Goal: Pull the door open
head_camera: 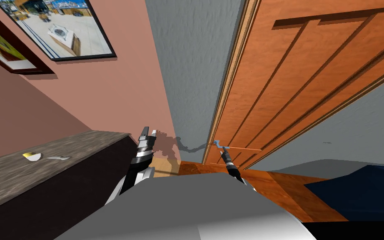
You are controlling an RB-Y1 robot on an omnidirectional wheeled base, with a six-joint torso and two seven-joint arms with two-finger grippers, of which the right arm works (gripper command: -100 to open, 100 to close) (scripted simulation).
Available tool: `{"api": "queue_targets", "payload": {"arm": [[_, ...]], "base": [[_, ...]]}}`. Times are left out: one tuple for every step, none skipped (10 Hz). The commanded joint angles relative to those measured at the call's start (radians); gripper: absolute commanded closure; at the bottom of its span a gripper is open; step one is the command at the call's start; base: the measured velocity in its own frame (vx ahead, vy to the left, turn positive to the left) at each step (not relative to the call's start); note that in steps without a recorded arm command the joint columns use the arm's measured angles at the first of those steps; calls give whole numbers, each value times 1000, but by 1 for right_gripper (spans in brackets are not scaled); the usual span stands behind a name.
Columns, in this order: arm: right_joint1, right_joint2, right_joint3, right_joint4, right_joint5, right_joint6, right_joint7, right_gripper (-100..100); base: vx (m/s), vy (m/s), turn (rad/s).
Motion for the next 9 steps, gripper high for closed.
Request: {"api": "queue_targets", "payload": {"arm": [[-14, 10, -10, 11, -5, 8, 13, -100], [-22, 16, -17, 17, -8, 13, 21, -100], [-18, 11, -12, 17, -6, 7, 14, -100], [-18, 11, -12, 17, -6, 7, 14, 100], [-18, 11, -12, 17, -6, 7, 14, 100], [-18, 11, -12, 17, -6, 7, 14, 100], [-18, 11, -12, 17, -6, 7, 14, 100], [-18, 11, -12, 17, -6, 7, 14, 100], [-18, 11, -12, 17, -6, 7, 14, 100]], "base": [[175, -61, 80], [203, -46, 91], [94, -24, 24], [-14, 2, -17], [-34, 8, -11], [-30, 8, 1], [-19, 3, -1], [-9, 1, 0], [0, 0, 0]]}}
